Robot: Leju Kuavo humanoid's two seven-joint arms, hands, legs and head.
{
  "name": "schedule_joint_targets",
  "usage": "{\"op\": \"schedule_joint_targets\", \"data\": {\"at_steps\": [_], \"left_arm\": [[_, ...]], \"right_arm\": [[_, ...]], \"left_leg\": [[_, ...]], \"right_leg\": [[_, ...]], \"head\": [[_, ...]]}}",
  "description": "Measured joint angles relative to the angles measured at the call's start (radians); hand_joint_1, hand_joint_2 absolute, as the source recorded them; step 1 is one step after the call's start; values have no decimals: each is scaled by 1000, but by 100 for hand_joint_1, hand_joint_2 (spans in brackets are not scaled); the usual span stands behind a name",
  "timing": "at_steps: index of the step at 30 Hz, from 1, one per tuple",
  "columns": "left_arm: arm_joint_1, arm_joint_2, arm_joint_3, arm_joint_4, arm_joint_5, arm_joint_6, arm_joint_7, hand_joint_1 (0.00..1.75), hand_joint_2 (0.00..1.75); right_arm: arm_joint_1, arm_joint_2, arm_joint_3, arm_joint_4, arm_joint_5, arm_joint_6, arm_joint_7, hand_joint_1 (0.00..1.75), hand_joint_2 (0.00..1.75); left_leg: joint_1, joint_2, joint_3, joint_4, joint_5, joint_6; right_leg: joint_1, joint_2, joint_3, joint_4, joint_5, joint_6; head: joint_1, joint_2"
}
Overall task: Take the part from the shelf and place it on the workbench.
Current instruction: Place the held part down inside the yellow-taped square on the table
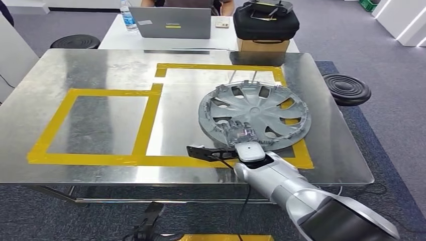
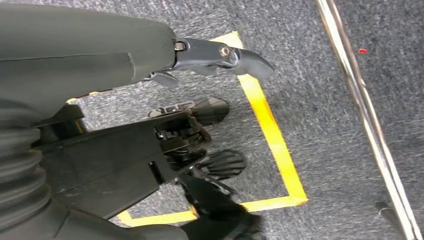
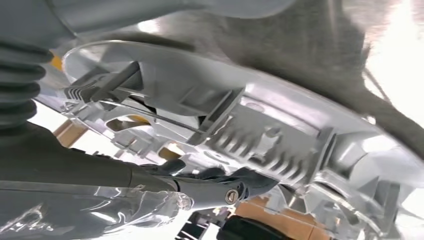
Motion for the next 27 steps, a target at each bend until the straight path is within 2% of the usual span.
{"op": "schedule_joint_targets", "data": {"at_steps": [1, 2, 3, 4, 5, 6, 7, 10, 11, 13, 15, 16, 17, 18, 20, 21, 23, 25, 27], "left_arm": [[1, 0, 0, 0, 0, 0, 0, 0, 175], [1, 0, 0, 0, 0, 0, 0, 0, 175], [2, 0, 0, 0, 0, 0, 0, 0, 175], [2, 0, 0, 0, 0, 0, 0, 0, 175], [1, 1, 1, 0, 0, 0, 0, 0, 175], [0, 1, 1, 0, 0, 0, 0, 0, 175], [0, 2, 1, 0, 0, 0, -1, 0, 175], [2, 2, 1, 0, 0, 0, -2, 0, 175], [2, 1, 1, 0, 0, 0, -2, 0, 175], [1, 0, 1, 0, -1, 0, -4, 0, 175], [2, -1, 1, 0, -2, 2, -6, 0, 175], [4, 0, 1, 0, -3, 3, -7, 0, 175], [5, 0, 1, 0, -3, 4, -7, 0, 175], [6, 0, 1, 0, -4, 4, -8, 0, 175], [5, 0, 1, 0, -5, 5, -10, 0, 175], [4, 0, 1, 0, -6, 5, -11, 0, 175], [4, 0, 1, 0, -8, 6, -12, 0, 175], [5, -1, 1, 0, -10, 6, -13, 0, 175], [5, -2, 1, 0, -10, 6, -16, 0, 175]], "right_arm": [[4, 0, 0, 0, 3, -10, -2, 0, 0], [6, 0, 0, 0, 5, -16, -3, 0, 0], [6, 0, 0, 0, 6, -19, -4, 0, 0], [6, 0, 0, 0, 7, -23, -5, 0, 0], [6, 0, 0, 0, 10, -34, -8, 0, 0], [6, 0, 0, -1, 14, -60, -14, 0, 0], [7, 1, 0, -1, 19, -99, -24, 0, 0], [9, 1, -4, -3, 25, -244, -63, 0, 0], [7, 1, -9, -4, 24, -285, -76, 0, 0], [5, 1, -26, -9, 15, -381, -110, 0, 0], [7, -1, -55, -26, 13, -509, -148, 0, 0], [8, -2, -75, -43, 23, -565, -162, 0, 0], [7, -4, -96, -62, 37, -603, -172, 0, 0], [6, -5, -118, -80, 51, -621, -178, 0, 0], [5, -6, -156, -114, 81, -628, -187, 0, 0], [7, -7, -175, -135, 106, -628, -192, 0, 0], [19, -10, -227, -198, 193, -629, -217, 0, 0], [37, -11, -297, -277, 288, -629, -266, 0, 0], [49, -11, -368, -360, 329, -629, -322, 0, 0]], "left_leg": [[0, 0, 0, 0, -1, 0], [0, 0, 1, 0, -1, -1], [1, -1, 3, 0, -3, -2], [1, -1, 5, 1, -5, -6], [0, -1, 6, 2, -8, -11], [-2, -2, 5, 3, -10, -17], [-3, -3, 3, 3, -10, -23], [0, -1, -1, 1, -9, -37], [1, 0, -6, 11, -18, -41], [-1, 3, -47, 95, -66, -43], [-5, 4, -119, 235, -123, -42], [-7, 4, -146, 283, -132, -40], [-9, 4, -156, 296, -122, -37], [-10, 4, -146, 268, -93, -34], [-12, 4, -86, 140, -20, -27], [-12, 4, -57, 77, 1, -24], [-14, 3, -32, 18, 10, -21], [-13, 2, -33, 12, 9, -13], [-10, 1, -31, 10, 12, -3]], "right_leg": [[-1, 0, -18, 30, -3, 0], [-2, 0, -14, 13, 17, 0], [-5, 0, 10, -42, 53, -1], [-8, -1, 47, -120, 95, 1], [-10, 0, 85, -197, 127, 3], [-11, 1, 110, -248, 144, 2], [-11, 3, 122, -275, 150, 0], [-6, 10, 116, -278, 150, -19], [-6, 11, 116, -279, 149, -26], [-7, 10, 118, -280, 149, -36], [-4, 9, 117, -280, 148, -43], [-2, 9, 118, -280, 147, -45], [-1, 9, 119, -280, 147, -46], [-1, 11, 121, -280, 146, -47], [1, 13, 125, -279, 144, -44], [4, 15, 124, -277, 142, -41], [7, 17, 118, -274, 141, -33], [6, 16, 115, -275, 140, -24], [4, 11, 98, -239, 116, -12]], "head": [[0, 0], [0, 0], [0, 0], [0, 0], [0, 0], [0, 0], [-1, 0], [-4, 0], [-5, 0], [-6, 0], [-7, 0], [-7, 0], [-8, 0], [-8, 0], [-8, 0], [-8, 0], [-8, 0], [-7, 0], [-2, 0]]}}
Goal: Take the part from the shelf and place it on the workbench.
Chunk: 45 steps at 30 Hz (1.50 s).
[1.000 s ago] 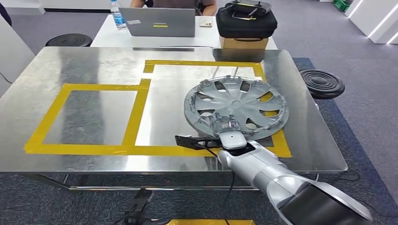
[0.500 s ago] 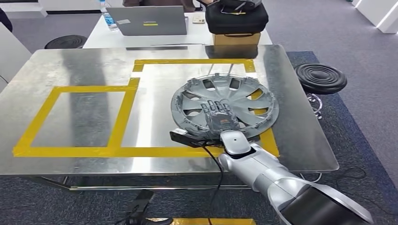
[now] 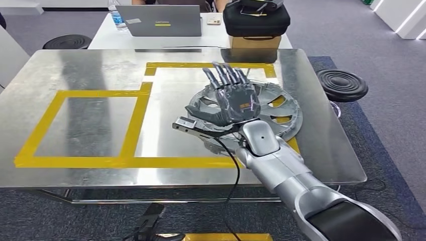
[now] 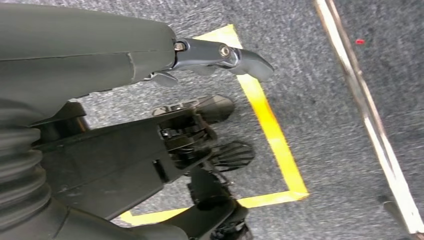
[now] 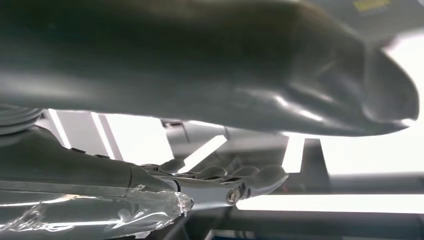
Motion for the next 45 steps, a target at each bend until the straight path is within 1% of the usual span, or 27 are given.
{"op": "schedule_joint_targets", "data": {"at_steps": [1, 3, 4, 5, 6, 8, 9, 10, 11, 13, 15, 16, 18, 20, 25, 27, 29, 32, 34, 36, 37, 38, 39, 41, 42, 43, 45], "left_arm": [[0, 0, 1, 0, 1, 1, -2, 0, 175], [1, 1, 5, 0, 6, 5, -6, 0, 175], [2, 1, 8, 0, 9, 6, -9, 0, 175], [3, 2, 11, 0, 13, 8, -13, 0, 175], [4, 2, 13, 0, 16, 9, -17, 0, 175], [6, 3, 17, 0, 28, 11, -27, 0, 175], [7, 3, 20, 0, 35, 13, -33, 0, 175], [8, 4, 26, 0, 46, 16, -42, 0, 175], [12, 5, 34, 0, 60, 18, -53, 0, 175], [24, 6, 56, 0, 101, 16, -76, 0, 175], [39, 10, 85, 0, 146, 1, -98, 0, 175], [46, 12, 100, 0, 165, -7, -107, 0, 175], [59, 19, 129, 0, 191, -17, -122, 0, 175], [68, 24, 147, 0, 203, -21, -128, 0, 175], [72, 27, 155, 0, 209, -23, -130, 0, 175], [75, 33, 181, 0, 229, -33, -140, 0, 87], [78, 39, 216, 0, 257, -55, -147, 0, 0], [81, 39, 239, 0, 271, -69, -142, 0, 0], [81, 39, 245, 0, 271, -64, -132, 0, 0], [81, 39, 248, 0, 270, -58, -124, 0, 0], [82, 39, 250, 0, 269, -56, -123, 0, 0], [82, 39, 252, 0, 269, -55, -122, 0, 0], [82, 39, 255, 0, 268, -54, -122, 0, 0], [82, 40, 259, 0, 268, -54, -122, 0, 0], [82, 40, 260, 0, 268, -54, -122, 0, 0], [82, 41, 261, 0, 268, -54, -122, 0, 0], [82, 41, 263, 0, 268, -53, -122, 0, 0]], "right_arm": [[6, 1, -33, -42, -2, 0, -30, 0, 0], [28, 7, -86, -127, -42, 0, -100, 0, 0], [44, 10, -108, -167, -69, 0, -137, 0, 0], [62, 15, -126, -207, -98, 0, -170, 0, 0], [80, 20, -141, -245, -125, 0, -197, 0, 0], [116, 31, -159, -319, -207, 0, -255, 0, 0], [137, 36, -162, -358, -268, 0, -290, 0, 0], [165, 40, -162, -401, -347, 0, -329, 0, 0], [204, 42, -159, -455, -437, 0, -368, 0, 0], [309, 39, -140, -590, -601, 0, -439, 0, 0], [423, 31, -105, -735, -684, 0, -499, 0, 0], [480, 26, -83, -805, -706, 0, -532, 0, 0], [586, 12, -40, -926, -747, 1, -601, 0, 0], [648, 0, -17, -995, -771, 1, -644, 0, 0], [674, -6, -7, -1025, -781, 1, -659, 0, 0], [741, -23, 28, -1127, -797, 1, -702, 0, 0], [819, -40, 58, -1249, -789, 2, -730, 0, 0], [856, -45, 53, -1312, -777, 2, -712, 0, 0], [871, -46, 51, -1339, -787, 2, -703, 0, 0], [880, -47, 48, -1356, -790, 2, -697, 0, 0], [884, -47, 47, -1362, -791, 2, -695, 0, 0], [888, -48, 45, -1367, -791, 2, -693, 0, 0], [891, -48, 44, -1371, -791, 2, -691, 0, 0], [895, -48, 42, -1378, -792, 2, -688, 0, 0], [897, -48, 41, -1381, -792, 2, -687, 0, 0], [898, -48, 40, -1383, -793, 2, -687, 0, 0], [901, -48, 40, -1385, -793, 2, -687, 0, 0]], "left_leg": [[2, 0, 1, -1, 0, 3], [2, 0, 1, -1, -1, 7], [2, 0, 2, 0, -1, 8], [2, 0, 2, 0, -2, 8], [2, 0, 3, 0, -3, 7], [3, -1, 7, 0, -7, 2], [2, -1, 9, 1, -9, -2], [1, -2, 9, 1, -10, -7], [1, -3, 10, 0, -10, -12], [4, -3, 12, -6, -10, -26], [6, -1, 6, 13, -31, -36], [5, 0, -10, 51, -57, -38], [4, 1, -71, 181, -123, -40], [3, 1, -117, 275, -160, -41], [3, 1, -128, 295, -161, -41], [3, 1, -58, 162, -93, -35], [-1, 0, 24, 10, -29, -23], [-2, 1, 37, -12, -25, -4], [1, 3, 40, -14, -23, 6], [0, 6, 40, -14, -24, 10], [0, 7, 41, -14, -24, 10], [0, 8, 41, -14, -24, 9], [1, 8, 42, -14, -24, 9], [0, 7, 46, -12, -26, 4], [-1, 6, 47, -11, -27, -1], [-3, 6, 48, -11, -28, -8], [-3, 5, 48, -14, -25, -21]], "right_leg": [[-1, -4, -24, 51, -27, 6], [-3, -9, -91, 190, -88, 14], [-4, -10, -119, 241, -103, 17], [-6, -10, -129, 256, -99, 18], [-8, -10, -118, 230, -76, 18], [-12, -12, -51, 91, -9, 19], [-12, -12, -17, 26, 14, 17], [-11, -11, 6, -17, 25, 13], [-9, -10, 16, -35, 25, 7], [-4, -8, 19, -40, 26, -10], [-5, -7, 25, -46, 28, -23], [-6, -8, 29, -49, 27, -28], [-5, -9, 33, -50, 23, -36], [-4, -11, 34, -50, 21, -39], [-3, -10, 34, -50, 20, -40], [-2, -6, 37, -48, 17, -33], [0, -1, 42, -48, 13, -20], [-3, -2, 36, -32, -1, -2], [-6, -7, -4, 57, -55, 9], [-8, -9, -67, 195, -119, 15], [-9, -10, -87, 239, -133, 17], [-11, -10, -89, 246, -129, 18], [-12, -10, -69, 210, -105, 19], [-17, -13, 10, 65, -44, 20], [-18, -11, 45, 3, -23, 18], [-18, -10, 65, -33, -13, 14], [-14, -5, 70, -44, -9, 0]], "head": [[3, 0], [8, 0], [8, 0], [8, 0], [8, 0], [9, 0], [9, 0], [9, 0], [8, 0], [7, 0], [5, 0], [3, 0], [-1, 0], [-3, 0], [-3, 0], [-3, 0], [-4, 0], [-2, 0], [4, 0], [7, 0], [7, 0], [7, 0], [7, 0], [8, 0], [9, 0], [9, 0], [8, 0]]}}
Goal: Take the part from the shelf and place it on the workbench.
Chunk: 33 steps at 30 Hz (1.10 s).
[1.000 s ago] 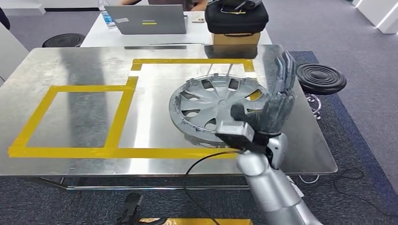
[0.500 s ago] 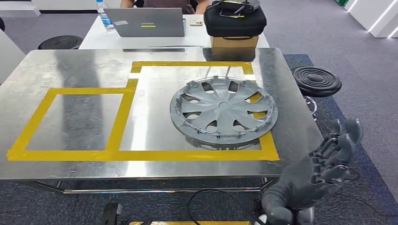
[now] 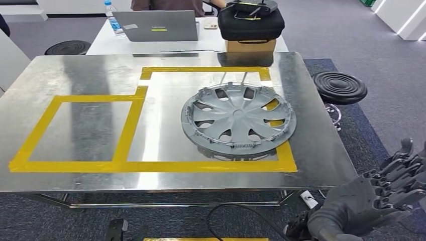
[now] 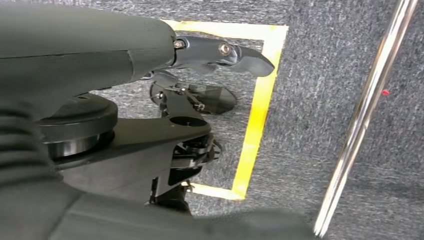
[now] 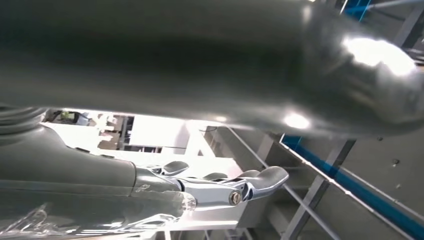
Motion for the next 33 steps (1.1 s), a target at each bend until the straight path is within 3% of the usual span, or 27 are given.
{"op": "schedule_joint_targets", "data": {"at_steps": [2, 3, 6, 7, 8, 9, 11, 13, 17, 19, 21, 22, 23, 24, 25, 27, 28, 29, 33], "left_arm": [[-1, 0, 0, 0, 0, 0, 0, 0, 0], [-1, 0, 1, 0, 0, 0, 1, 0, 0], [0, 0, 1, 0, 0, -4, 1, 0, 0], [1, 1, 2, 0, 0, -6, 1, 0, 0], [1, 1, 2, 0, 0, -7, 1, 0, 0], [2, 1, 2, 0, 0, -8, 1, 0, 0], [2, 1, 2, 0, -4, -7, 2, 0, 0], [0, 0, 2, 0, -9, -1, 9, 0, 0], [3, -2, 3, 0, -16, 24, 45, 0, 175], [3, -3, 3, 0, -16, 31, 64, 0, 175], [4, -3, 4, 0, -17, 32, 79, 0, 175], [4, -3, 4, 0, -17, 32, 83, 0, 175], [5, -3, 4, 0, -18, 32, 86, 0, 175], [5, -3, 4, 0, -19, 32, 87, 0, 175], [5, -3, 4, 0, -21, 32, 87, 0, 175], [4, -3, 4, 0, -25, 32, 86, 0, 175], [4, -2, 4, 0, -26, 32, 85, 0, 175], [4, -2, 4, 0, -27, 32, 85, 0, 175], [5, -2, 3, 0, -37, 30, 78, 0, 175]], "right_arm": [[2, 1, -2, -1, 2, 0, 0, 0, 0], [3, 1, -2, -2, 3, 0, 0, 0, 0], [4, 2, -4, -2, 4, 0, 0, 0, 0], [5, 2, -4, -2, 4, 0, 0, 0, 0], [5, 2, -4, -2, 4, 0, 0, 0, 0], [5, 2, -4, -2, 4, 0, 1, 0, 0], [5, 2, -4, -2, 4, 1, 1, 0, 0], [5, 2, -5, -2, 4, 1, 1, 0, 0], [5, 2, -5, -2, -1, 1, 1, 0, 0], [4, 2, -5, -1, -5, 1, 1, 0, 0], [4, 1, -5, 2, -10, 1, 1, 0, 0], [4, 1, -5, 3, -11, 1, 0, 0, 0], [4, 1, -5, 3, -12, 1, 0, 0, 0], [3, 1, -5, 4, -14, 1, 0, 0, 0], [3, 1, -5, 4, -15, 1, -1, 0, 0], [2, 1, -4, 4, -18, 1, -2, 0, 0], [1, 1, -4, 4, -18, 1, -2, 0, 0], [1, 1, -4, 5, -19, 1, -3, 0, 0], [0, 1, -3, 6, -21, 1, -5, 0, 0]], "left_leg": [[4, 1, -4, 6, -7, -11], [4, 1, -14, 30, -26, -15], [3, 1, -97, 210, -123, -20], [3, 1, -122, 264, -141, -20], [2, 1, -132, 286, -140, -19], [2, 1, -122, 269, -121, -18], [2, 1, -55, 142, -54, -14], [2, 1, 2, 28, -18, -8], [-1, 1, 12, -2, -7, 16], [1, 4, 9, -5, 0, 27], [1, 7, 3, -5, 4, 33], [0, 8, -1, -5, 7, 34], [0, 9, -5, -4, 10, 34], [0, 10, -9, -4, 13, 32], [0, 10, -11, -4, 17, 30], [-2, 9, -15, -3, 23, 23], [-3, 8, -16, -2, 26, 19], [-5, 8, -18, -1, 29, 14], [0, 8, -28, -4, 41, -8]], "right_leg": [[1, 0, -1, -4, 6, -15], [0, -1, 0, -7, 8, -22], [2, -2, -2, -10, 11, -33], [3, -2, -3, -10, 11, -34], [4, -2, -4, -9, 11, -34], [4, -1, -4, -9, 11, -34], [5, 0, -2, -9, 11, -31], [9, 2, -3, -5, 10, -23], [8, 2, -7, -3, 10, -2], [6, -2, -32, 59, -36, 7], [4, -5, -86, 193, -112, 15], [4, -5, -110, 253, -138, 18], [3, -5, -119, 283, -147, 19], [3, -6, -107, 272, -136, 19], [2, -6, -74, 218, -109, 18], [0, -6, 14, 67, -54, 17], [0, -4, 43, 13, -39, 14], [1, -3, 56, -13, -34, 10], [7, -1, 42, -16, -16, -15]], "head": [[0, 0], [-2, 0], [-5, 0], [-5, 0], [-5, 0], [-5, 0], [-5, 0], [-5, 0], [-4, 0], [0, 0], [4, 0], [4, 0], [4, 0], [4, 0], [4, 0], [4, 0], [3, 0], [2, 0], [2, 0]]}}
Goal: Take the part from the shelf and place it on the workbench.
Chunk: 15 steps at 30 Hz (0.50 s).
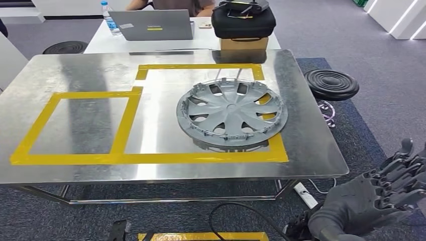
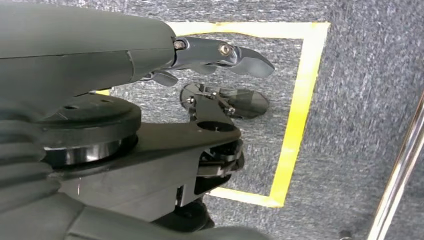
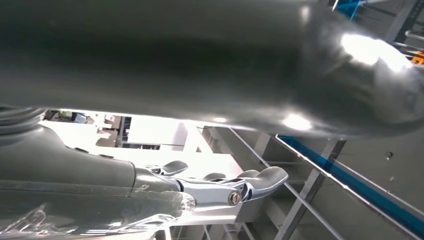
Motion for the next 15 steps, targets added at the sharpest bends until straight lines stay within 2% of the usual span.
{"op": "schedule_joint_targets", "data": {"at_steps": [1, 2, 4, 5, 6, 7, 8, 10, 11, 12, 13, 15], "left_arm": [[0, 0, -1, 0, -6, -2, -6, 0, 175], [0, 0, -2, 0, -10, -6, -13, 0, 175], [0, 1, -3, 0, -12, -11, -28, 0, 175], [0, 2, -3, 0, -12, -12, -35, 0, 175], [0, 3, -3, 0, -12, -13, -40, 0, 175], [0, 3, -3, 0, -12, -13, -43, 0, 175], [0, 4, -3, 0, -12, -13, -46, 0, 175], [-3, 5, -3, 0, -12, -12, -48, 0, 175], [-5, 5, -4, 0, -13, -9, -48, 0, 175], [-7, 4, -4, 0, -13, -7, -48, 0, 175], [-6, 4, -4, 0, -14, -3, -48, 0, 175], [-4, 4, -4, 0, -14, 2, -48, 0, 175]], "right_arm": [[-1, 0, 1, 0, 0, 0, 0, 0, 0], [-1, 0, 1, 1, -1, 0, 0, 0, 0], [-2, 0, 2, 1, -1, 0, 0, 0, 0], [-2, 0, 2, 2, -2, 0, 0, 0, 0], [-2, 0, 2, 2, -2, 0, 0, 0, 0], [-2, 0, 3, 3, -2, 0, 0, 0, 0], [-2, 0, 3, 3, -2, 0, 0, 0, 0], [-2, 0, 3, 3, -1, 0, 0, 0, 0], [-3, 0, 4, 3, -2, 0, 0, 0, 0], [-3, 0, 4, 3, -3, 0, -1, 0, 0], [-5, -1, 5, 4, -7, 0, -1, 0, 0], [-9, -4, 11, 7, -35, 0, -6, 0, 0]], "left_leg": [[1, 0, -8, 14, -17, -5], [1, 0, -23, 47, -49, -8], [1, -1, -67, 167, -139, -11], [1, -1, -86, 230, -175, -12], [0, -1, -92, 270, -195, -12], [0, -1, -78, 271, -194, -11], [0, -1, -46, 236, -180, -10], [0, -1, 56, 88, -140, -5], [-1, -2, 94, 28, -126, 0], [-3, -3, 115, -10, -118, 5], [-5, -4, 120, -23, -115, 12], [-8, -3, 111, -20, -100, 27]], "right_leg": [[-1, -1, -7, -2, 8, -8], [-2, -3, -15, -4, 18, -15], [-2, -5, -37, -4, 35, -23], [-1, -5, -50, -4, 45, -24], [0, -5, -64, -3, 54, -24], [0, -5, -77, -3, 64, -23], [0, -4, -89, -3, 75, -21], [2, -3, -109, -1, 94, -15], [3, -3, -117, 0, 102, -10], [4, -3, -122, 1, 110, -5], [4, -4, -124, 0, 118, 1], [0, -4, -126, -4, 130, 13]], "head": [[-1, 0], [-2, 0], [-6, 0], [-7, 0], [-7, 0], [-7, 0], [-7, 0], [-8, 0], [-7, 0], [-6, 0], [-5, 0], [-5, 0]]}}
